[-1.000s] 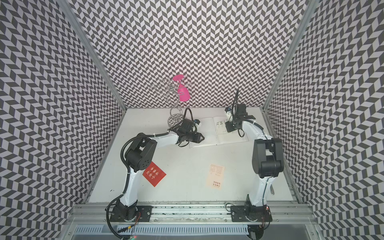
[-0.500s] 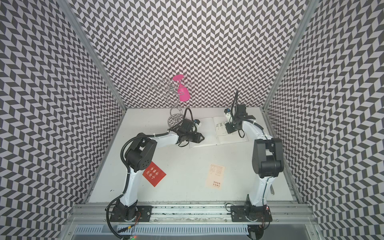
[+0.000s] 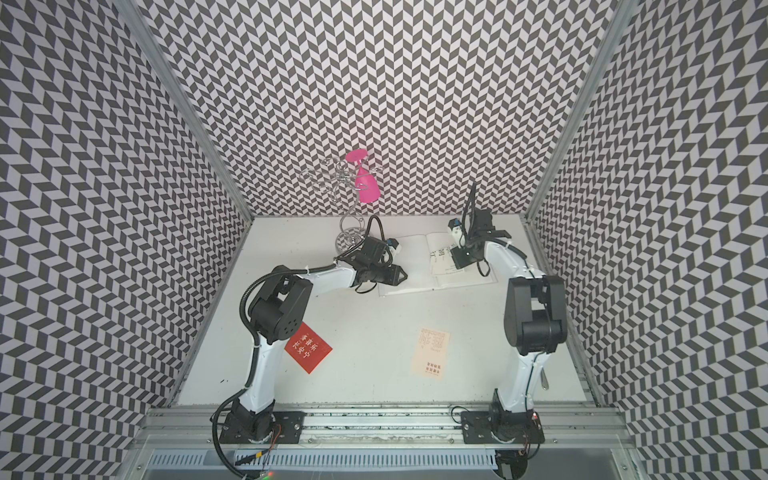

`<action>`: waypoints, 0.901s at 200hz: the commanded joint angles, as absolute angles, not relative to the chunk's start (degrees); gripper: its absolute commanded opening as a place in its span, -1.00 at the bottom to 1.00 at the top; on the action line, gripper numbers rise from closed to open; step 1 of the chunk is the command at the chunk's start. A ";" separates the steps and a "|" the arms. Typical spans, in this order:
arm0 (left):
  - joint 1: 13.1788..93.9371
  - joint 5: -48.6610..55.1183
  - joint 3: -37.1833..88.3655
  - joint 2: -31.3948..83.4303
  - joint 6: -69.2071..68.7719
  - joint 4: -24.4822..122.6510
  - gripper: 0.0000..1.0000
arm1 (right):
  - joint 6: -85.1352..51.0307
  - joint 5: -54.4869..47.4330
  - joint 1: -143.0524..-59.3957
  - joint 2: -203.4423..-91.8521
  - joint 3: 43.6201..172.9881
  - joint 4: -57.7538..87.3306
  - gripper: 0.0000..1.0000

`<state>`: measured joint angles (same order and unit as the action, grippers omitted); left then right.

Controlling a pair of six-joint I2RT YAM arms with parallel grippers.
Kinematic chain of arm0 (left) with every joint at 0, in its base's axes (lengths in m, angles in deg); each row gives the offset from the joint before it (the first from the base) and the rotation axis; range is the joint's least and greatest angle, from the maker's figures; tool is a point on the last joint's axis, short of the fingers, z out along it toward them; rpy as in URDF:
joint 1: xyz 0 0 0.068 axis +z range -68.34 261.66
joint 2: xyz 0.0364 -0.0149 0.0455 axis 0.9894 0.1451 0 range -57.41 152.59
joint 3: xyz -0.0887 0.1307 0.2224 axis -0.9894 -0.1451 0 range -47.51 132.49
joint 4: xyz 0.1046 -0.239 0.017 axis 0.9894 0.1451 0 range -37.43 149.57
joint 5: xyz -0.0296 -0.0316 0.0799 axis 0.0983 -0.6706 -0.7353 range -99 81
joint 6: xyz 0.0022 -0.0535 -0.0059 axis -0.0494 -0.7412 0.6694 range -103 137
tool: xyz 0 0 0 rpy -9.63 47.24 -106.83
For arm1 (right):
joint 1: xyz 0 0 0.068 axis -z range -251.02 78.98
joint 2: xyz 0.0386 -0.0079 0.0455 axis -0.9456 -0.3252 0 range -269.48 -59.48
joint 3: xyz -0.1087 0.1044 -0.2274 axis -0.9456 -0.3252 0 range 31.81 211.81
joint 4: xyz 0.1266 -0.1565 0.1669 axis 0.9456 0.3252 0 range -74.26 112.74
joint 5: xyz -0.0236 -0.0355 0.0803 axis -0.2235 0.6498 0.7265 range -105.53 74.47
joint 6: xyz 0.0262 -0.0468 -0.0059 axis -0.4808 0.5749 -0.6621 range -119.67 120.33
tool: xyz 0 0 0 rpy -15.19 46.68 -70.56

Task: Place the photos into the photo albums
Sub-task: Insert the photo into the photo album.

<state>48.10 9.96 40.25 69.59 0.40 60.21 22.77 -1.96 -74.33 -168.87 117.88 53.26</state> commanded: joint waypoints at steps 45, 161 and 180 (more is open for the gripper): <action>48.83 8.20 38.18 70.37 -0.91 67.82 -0.21 | 21.22 1.37 -73.06 -175.23 122.45 56.41 -0.53; 48.87 8.80 38.35 69.89 -1.01 67.52 -0.22 | 12.34 24.32 -64.49 -175.88 116.31 46.77 -0.62; 48.83 8.82 38.28 70.02 -1.02 67.44 -0.21 | 10.97 28.34 -63.69 -175.83 113.80 43.24 -0.74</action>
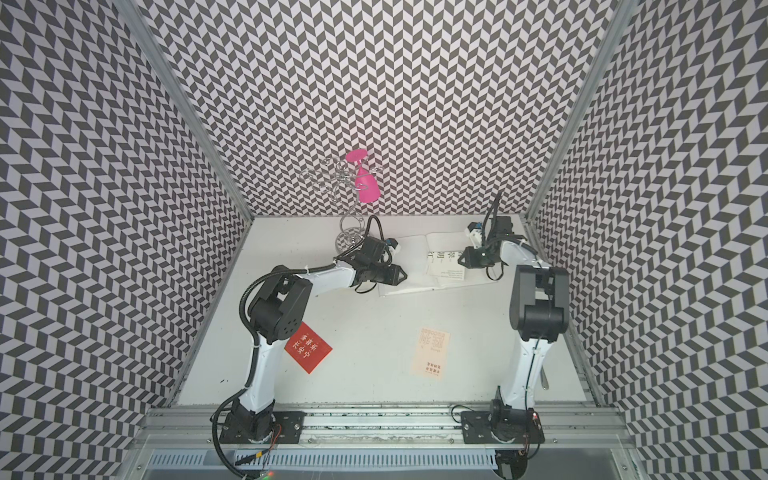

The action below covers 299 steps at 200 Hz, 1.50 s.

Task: Place the photos into the photo albums
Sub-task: Insert the photo into the photo album.

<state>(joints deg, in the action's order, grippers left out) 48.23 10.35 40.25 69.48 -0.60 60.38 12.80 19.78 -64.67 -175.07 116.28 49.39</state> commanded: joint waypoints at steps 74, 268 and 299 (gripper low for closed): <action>48.87 9.23 38.44 69.32 -1.01 67.60 -0.22 | 18.59 27.41 -63.19 -180.54 118.44 53.19 -1.00; 49.47 5.45 38.27 67.81 -0.14 68.56 -0.21 | 26.63 24.14 -65.76 -182.35 123.92 60.73 -1.00; 49.53 4.52 38.18 67.31 0.04 68.74 -0.21 | 26.41 24.37 -66.44 -182.66 125.02 60.45 -0.91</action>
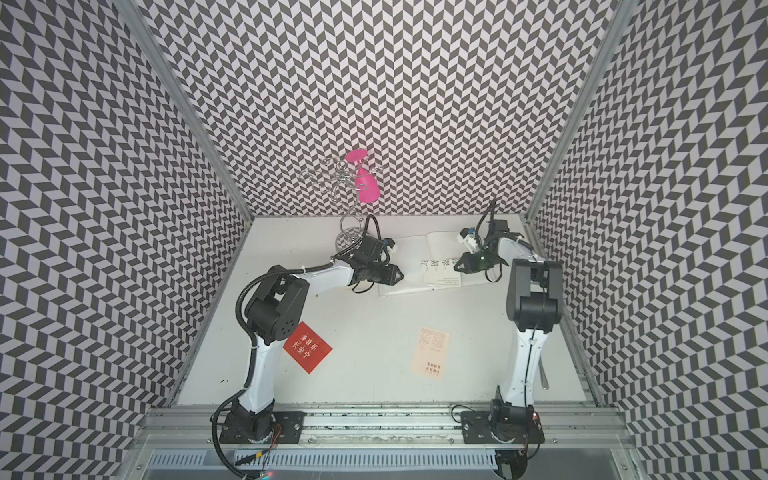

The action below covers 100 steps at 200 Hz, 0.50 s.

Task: Place the photos into the photo albums
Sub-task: Insert the photo into the photo album.

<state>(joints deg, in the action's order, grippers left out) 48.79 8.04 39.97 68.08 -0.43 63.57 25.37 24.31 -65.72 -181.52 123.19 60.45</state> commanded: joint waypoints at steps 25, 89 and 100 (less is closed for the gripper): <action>49.57 3.82 38.09 66.67 0.00 68.97 -0.22 | 26.10 24.30 -66.54 -182.97 125.60 60.49 -0.73; 52.08 3.85 36.71 64.17 -0.37 68.43 -0.22 | 19.05 25.91 -66.54 -183.06 126.52 54.50 -0.56; 52.62 3.85 36.43 63.68 -0.32 68.26 -0.22 | 18.21 26.85 -66.62 -183.22 126.23 53.71 -0.66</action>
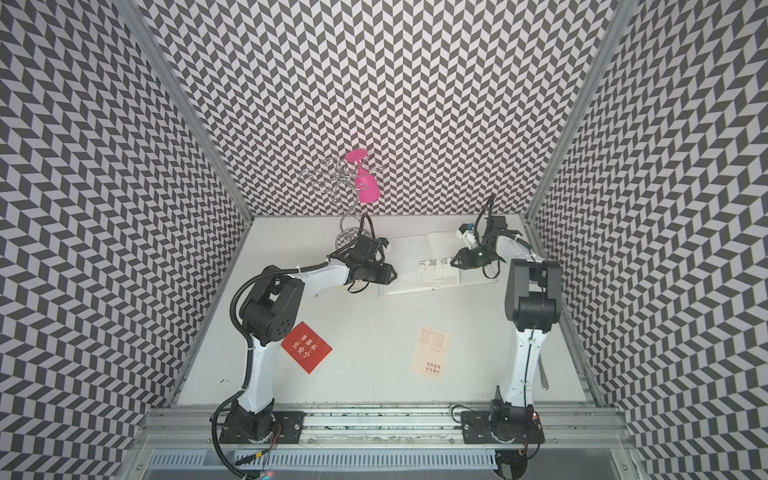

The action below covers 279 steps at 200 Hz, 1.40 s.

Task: Place the photos into the photo albums
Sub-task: Insert the photo into the photo album.

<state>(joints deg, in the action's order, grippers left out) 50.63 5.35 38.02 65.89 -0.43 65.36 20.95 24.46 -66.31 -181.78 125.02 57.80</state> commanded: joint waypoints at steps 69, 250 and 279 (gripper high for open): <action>53.62 4.38 36.07 63.66 -0.04 67.87 -0.22 | 18.21 27.80 -67.15 -185.15 125.80 52.19 -0.88; 53.27 4.62 35.19 65.46 -0.61 67.16 -0.23 | 25.48 30.74 -73.72 -195.25 138.54 60.22 -0.97; 53.26 5.04 35.41 65.46 -0.68 67.10 -0.23 | 25.29 30.51 -75.04 -195.71 139.78 60.28 -0.96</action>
